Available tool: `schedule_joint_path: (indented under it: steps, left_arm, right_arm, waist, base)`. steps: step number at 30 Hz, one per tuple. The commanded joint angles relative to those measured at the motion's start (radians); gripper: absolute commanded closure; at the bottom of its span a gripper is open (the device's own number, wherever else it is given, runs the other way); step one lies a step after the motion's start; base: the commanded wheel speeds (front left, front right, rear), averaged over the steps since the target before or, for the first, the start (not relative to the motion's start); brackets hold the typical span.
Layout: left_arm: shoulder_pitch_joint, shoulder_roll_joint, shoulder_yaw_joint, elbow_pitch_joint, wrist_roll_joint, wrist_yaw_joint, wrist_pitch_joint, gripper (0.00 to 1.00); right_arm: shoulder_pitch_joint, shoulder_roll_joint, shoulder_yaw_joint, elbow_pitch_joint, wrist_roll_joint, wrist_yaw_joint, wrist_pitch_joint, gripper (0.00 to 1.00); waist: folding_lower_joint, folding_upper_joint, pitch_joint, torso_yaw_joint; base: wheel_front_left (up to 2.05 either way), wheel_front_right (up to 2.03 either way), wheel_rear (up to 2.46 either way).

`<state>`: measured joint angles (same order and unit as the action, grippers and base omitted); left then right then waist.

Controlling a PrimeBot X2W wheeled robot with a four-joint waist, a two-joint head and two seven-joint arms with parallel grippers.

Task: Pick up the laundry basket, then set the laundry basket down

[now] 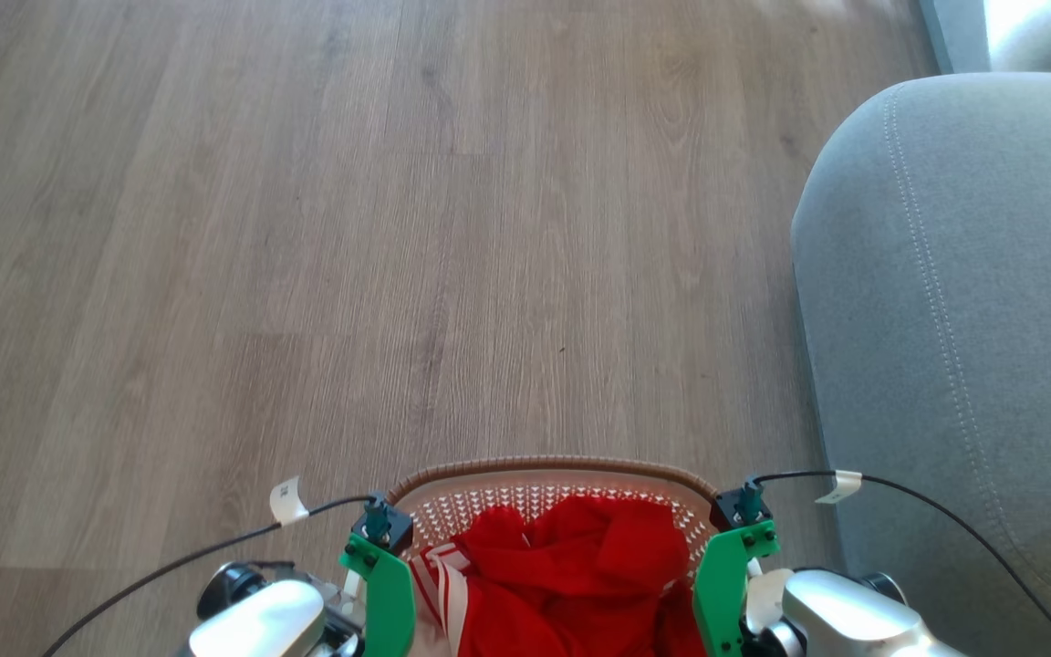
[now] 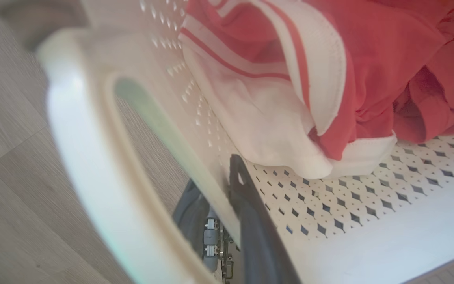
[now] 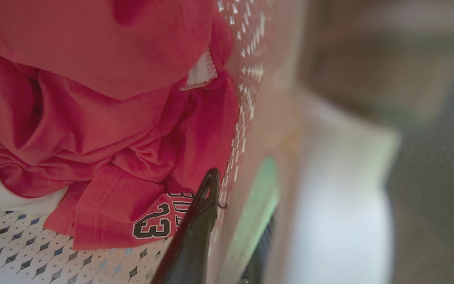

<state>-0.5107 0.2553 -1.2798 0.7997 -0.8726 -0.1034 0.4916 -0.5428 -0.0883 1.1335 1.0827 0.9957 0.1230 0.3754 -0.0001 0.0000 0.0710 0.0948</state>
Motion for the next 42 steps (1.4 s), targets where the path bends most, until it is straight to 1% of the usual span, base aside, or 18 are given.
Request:
schedule_joint_path:
  steps: [1,42]
  left_arm:
    - [-0.04,-0.008,0.001,-0.052,0.016,-0.018,-0.001,1.0]
    - [-0.044,-0.009,0.002,-0.061,0.013,-0.017,0.011,1.0]
  right_arm:
    - [-0.023,0.038,0.028,-0.044,-0.011,0.008,-0.015,1.0]
    - [-0.041,0.038,0.059,-0.029,0.027,0.008,-0.019,1.0]
  waist:
    - [0.0001,0.0,0.001,0.0]
    - [0.0001,0.0,0.007,0.001]
  base:
    - [0.0,0.0,0.0]
    - [0.0,0.0,0.0]
